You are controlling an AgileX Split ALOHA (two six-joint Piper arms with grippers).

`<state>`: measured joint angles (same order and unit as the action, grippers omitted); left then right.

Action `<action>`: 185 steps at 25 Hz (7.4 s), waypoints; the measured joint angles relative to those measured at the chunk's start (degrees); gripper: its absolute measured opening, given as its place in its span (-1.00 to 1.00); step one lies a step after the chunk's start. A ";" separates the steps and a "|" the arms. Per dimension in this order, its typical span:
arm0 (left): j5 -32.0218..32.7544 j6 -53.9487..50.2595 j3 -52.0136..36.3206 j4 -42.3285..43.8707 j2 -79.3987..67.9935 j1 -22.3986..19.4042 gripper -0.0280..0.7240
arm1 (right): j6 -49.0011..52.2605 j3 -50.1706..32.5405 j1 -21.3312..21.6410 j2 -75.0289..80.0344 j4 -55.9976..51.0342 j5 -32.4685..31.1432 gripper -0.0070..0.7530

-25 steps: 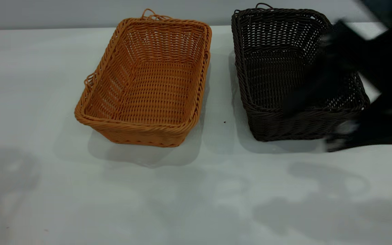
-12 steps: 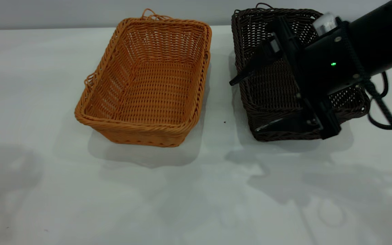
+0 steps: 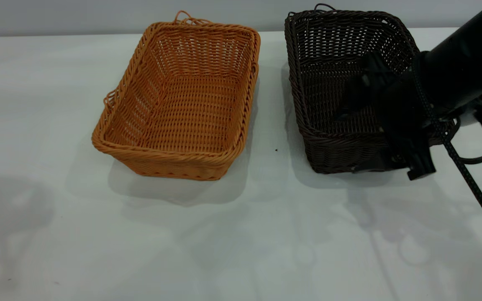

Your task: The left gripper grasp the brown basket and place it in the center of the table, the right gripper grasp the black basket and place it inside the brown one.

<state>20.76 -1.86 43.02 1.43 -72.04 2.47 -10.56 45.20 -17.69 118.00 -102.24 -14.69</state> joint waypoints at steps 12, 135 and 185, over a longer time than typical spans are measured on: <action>1.91 -0.14 12.40 -0.04 -19.95 0.41 0.61 | 7.17 1.75 -0.58 1.88 -0.62 8.09 0.43; 22.58 61.91 43.93 -2.06 -12.70 28.89 0.09 | -12.24 25.31 8.73 -4.44 50.09 -33.45 -0.77; 36.20 53.23 43.82 -1.91 4.96 28.89 0.09 | -3.44 47.12 5.05 -6.58 79.72 -54.58 0.51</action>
<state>56.96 51.37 86.84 -0.49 -67.08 31.36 -14.01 92.32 -12.64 111.42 -22.51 -69.26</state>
